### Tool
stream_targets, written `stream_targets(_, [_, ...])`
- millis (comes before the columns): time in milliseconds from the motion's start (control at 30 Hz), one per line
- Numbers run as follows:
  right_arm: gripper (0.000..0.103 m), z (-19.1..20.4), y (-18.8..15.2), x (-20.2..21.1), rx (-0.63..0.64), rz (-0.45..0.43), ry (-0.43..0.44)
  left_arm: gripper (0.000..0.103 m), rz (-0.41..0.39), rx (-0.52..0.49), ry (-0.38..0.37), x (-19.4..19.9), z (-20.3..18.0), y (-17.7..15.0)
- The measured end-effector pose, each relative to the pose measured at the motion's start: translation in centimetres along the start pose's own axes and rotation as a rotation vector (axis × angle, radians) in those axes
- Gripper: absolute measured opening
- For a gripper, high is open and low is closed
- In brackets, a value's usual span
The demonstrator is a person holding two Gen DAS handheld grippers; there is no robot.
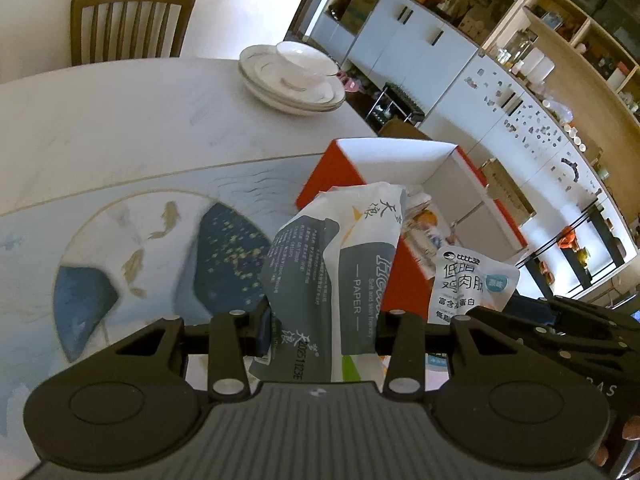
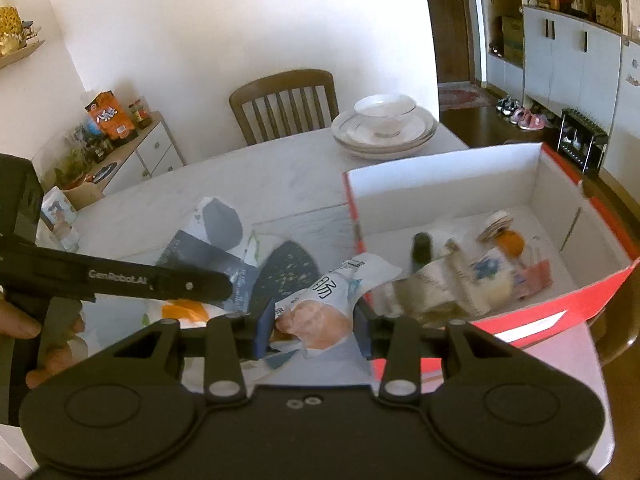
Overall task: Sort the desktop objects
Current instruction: 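Carry the tissue bag and sausage pouch with both tools over the red box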
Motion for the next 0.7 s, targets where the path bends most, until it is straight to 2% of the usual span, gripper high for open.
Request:
stream_targets(367, [0.040,-6.2,0.6,2.1,-0.001,-0.018,-0.002,0.040,-0.009,-0.034,0.015,-2.3,-5.7,1.8])
stream_targets(700, [0.040,-13.2,2.0,3.5,-0.027,-0.049,-0.049,0.040,-0.003,-0.093,0.028,-5.4,-11.9,5.4])
Point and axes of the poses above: each gripper's, at about its wrist camera, not at the fingertips, and x roughly against the way its jaws point, z to its left, y to its top, the point moved 10 cm from there along -x, roughly the way its jaws point, and after that the axes turned 10 degrees about z, right-handed, at the moved point
